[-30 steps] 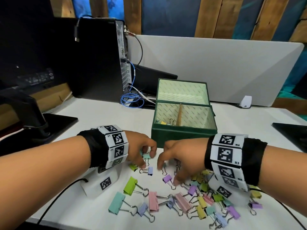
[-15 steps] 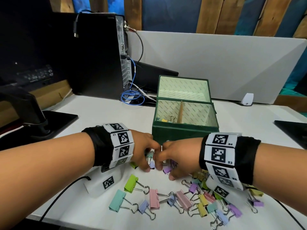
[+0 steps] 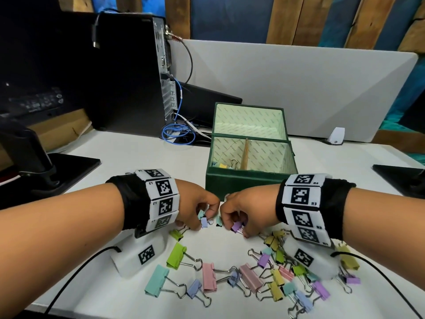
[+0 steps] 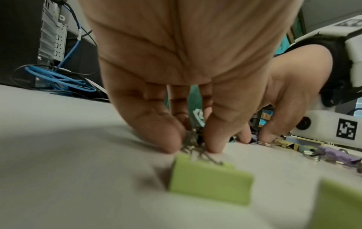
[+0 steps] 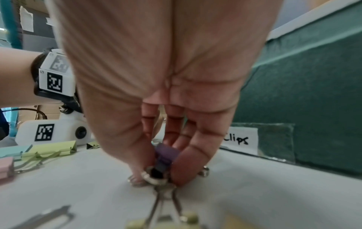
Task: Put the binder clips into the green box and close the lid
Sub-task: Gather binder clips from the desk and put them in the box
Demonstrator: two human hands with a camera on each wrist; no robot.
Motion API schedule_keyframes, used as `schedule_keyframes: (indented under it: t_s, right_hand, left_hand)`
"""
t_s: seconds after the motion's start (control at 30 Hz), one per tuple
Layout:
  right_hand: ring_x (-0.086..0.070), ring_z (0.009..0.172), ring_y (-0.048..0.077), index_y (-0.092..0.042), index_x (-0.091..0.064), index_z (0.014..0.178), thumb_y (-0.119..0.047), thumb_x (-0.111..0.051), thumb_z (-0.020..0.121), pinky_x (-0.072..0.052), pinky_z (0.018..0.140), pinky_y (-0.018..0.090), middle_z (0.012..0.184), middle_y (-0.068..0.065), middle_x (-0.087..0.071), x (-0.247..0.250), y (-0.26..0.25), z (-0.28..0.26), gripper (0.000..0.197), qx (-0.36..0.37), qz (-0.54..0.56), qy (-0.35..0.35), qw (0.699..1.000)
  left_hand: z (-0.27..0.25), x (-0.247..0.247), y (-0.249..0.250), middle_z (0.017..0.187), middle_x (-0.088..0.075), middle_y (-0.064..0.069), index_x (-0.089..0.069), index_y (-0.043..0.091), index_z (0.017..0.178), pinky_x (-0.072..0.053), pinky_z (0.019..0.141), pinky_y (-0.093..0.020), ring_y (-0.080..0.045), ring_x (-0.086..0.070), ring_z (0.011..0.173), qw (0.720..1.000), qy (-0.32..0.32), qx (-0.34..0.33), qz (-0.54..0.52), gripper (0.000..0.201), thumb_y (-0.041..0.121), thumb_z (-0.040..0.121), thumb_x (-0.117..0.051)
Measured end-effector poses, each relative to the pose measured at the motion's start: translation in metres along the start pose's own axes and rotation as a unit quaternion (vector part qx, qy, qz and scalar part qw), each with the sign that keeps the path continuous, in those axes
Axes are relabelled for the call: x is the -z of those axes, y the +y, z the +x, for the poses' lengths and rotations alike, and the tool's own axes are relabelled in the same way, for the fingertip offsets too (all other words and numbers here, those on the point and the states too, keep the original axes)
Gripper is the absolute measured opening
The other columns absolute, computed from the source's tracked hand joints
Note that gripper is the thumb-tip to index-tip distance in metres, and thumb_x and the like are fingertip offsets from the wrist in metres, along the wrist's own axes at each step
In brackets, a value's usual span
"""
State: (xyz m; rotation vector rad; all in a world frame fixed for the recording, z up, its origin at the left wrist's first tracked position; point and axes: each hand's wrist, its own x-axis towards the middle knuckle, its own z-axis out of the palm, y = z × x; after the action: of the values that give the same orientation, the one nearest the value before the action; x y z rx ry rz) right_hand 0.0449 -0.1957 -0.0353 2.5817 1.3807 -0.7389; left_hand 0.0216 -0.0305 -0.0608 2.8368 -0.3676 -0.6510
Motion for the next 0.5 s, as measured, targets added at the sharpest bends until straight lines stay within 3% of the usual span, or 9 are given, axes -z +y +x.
schedule_keyframes:
  t_s: [0.23,0.4,0.5]
  right_hand:
    - [-0.052,0.081,0.017,-0.024,-0.053,0.087,-0.006,-0.066,0.076,-0.044,0.066,0.027,0.092,-0.001,-0.057,-0.003,0.000,0.004,0.025,0.010,0.011,-0.025,1.000]
    - [-0.047,0.071,0.015,-0.020,-0.050,0.077,-0.005,-0.064,0.076,-0.037,0.057,0.022,0.084,-0.001,-0.053,0.003,0.006,0.000,0.021,0.011,0.012,0.001,1.000]
    - [-0.044,0.063,0.012,-0.023,-0.047,0.070,-0.007,-0.066,0.076,-0.037,0.055,0.020,0.074,-0.005,-0.051,0.006,0.011,-0.004,0.026,0.003,0.028,0.009,1.000]
  left_hand:
    - [0.002,-0.003,0.002,0.083,-0.054,0.004,-0.041,0.030,0.062,-0.040,0.062,-0.025,-0.016,-0.049,0.073,0.998,0.029,-0.017,0.059,0.032,0.014,0.069,-0.068]
    - [0.000,0.000,-0.002,0.079,-0.061,0.001,-0.045,0.031,0.061,-0.045,0.064,-0.027,-0.022,-0.058,0.072,0.998,0.037,-0.011,0.055,0.027,0.017,0.064,-0.068]
    - [-0.001,0.001,-0.004,0.071,-0.054,0.006,-0.045,0.029,0.060,-0.042,0.063,-0.025,-0.018,-0.054,0.068,0.999,0.025,-0.015,0.042,0.027,0.015,0.065,-0.068]
